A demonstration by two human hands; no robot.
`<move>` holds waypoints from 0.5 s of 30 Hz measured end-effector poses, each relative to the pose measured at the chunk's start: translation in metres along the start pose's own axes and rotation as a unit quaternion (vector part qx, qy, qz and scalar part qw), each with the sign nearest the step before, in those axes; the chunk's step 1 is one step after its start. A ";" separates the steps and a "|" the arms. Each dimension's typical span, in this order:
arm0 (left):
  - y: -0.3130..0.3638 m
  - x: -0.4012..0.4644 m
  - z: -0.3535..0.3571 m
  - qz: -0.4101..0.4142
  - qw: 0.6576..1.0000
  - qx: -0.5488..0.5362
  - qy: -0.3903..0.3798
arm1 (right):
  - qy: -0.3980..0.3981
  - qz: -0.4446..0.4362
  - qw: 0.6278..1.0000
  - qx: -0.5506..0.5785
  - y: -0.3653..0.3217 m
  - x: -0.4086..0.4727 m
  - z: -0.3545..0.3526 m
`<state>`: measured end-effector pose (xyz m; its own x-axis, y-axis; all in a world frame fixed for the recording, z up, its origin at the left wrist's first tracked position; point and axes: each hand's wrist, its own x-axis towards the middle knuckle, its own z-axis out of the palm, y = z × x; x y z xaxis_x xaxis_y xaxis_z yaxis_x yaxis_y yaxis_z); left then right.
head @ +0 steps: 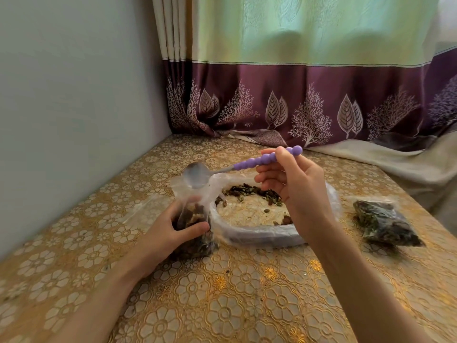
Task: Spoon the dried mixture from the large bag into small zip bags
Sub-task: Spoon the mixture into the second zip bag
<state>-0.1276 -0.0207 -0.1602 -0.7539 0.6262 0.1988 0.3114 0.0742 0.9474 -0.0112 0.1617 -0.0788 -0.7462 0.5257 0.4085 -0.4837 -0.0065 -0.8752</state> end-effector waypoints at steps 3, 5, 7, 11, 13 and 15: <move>0.000 0.000 0.002 0.002 1.000 -0.005 0.009 | 0.057 -0.001 0.998 0.010 0.002 0.002 -0.007; 0.000 -0.001 0.003 0.011 0.999 -0.012 0.032 | 0.096 0.013 0.995 0.012 0.004 0.004 -0.013; -0.001 0.000 0.003 0.021 0.997 -0.014 0.068 | 0.124 0.036 0.992 -0.003 0.007 0.007 -0.021; -0.001 0.001 0.002 0.041 0.992 -0.006 0.121 | 0.133 0.046 0.982 -0.126 0.023 0.010 -0.029; -0.001 0.002 0.002 0.038 0.992 -0.006 0.123 | 0.116 0.036 0.973 -0.195 0.032 0.009 -0.028; -0.003 0.002 0.002 0.030 0.992 -0.010 0.122 | 0.104 0.030 0.966 -0.233 0.038 0.008 -0.027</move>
<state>-0.1292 -0.0180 -0.1625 -0.8523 0.4232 0.3075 0.3501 0.0246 0.9364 -0.0236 0.1888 -0.1160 -0.6350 0.6958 0.3357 -0.1477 0.3171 -0.9368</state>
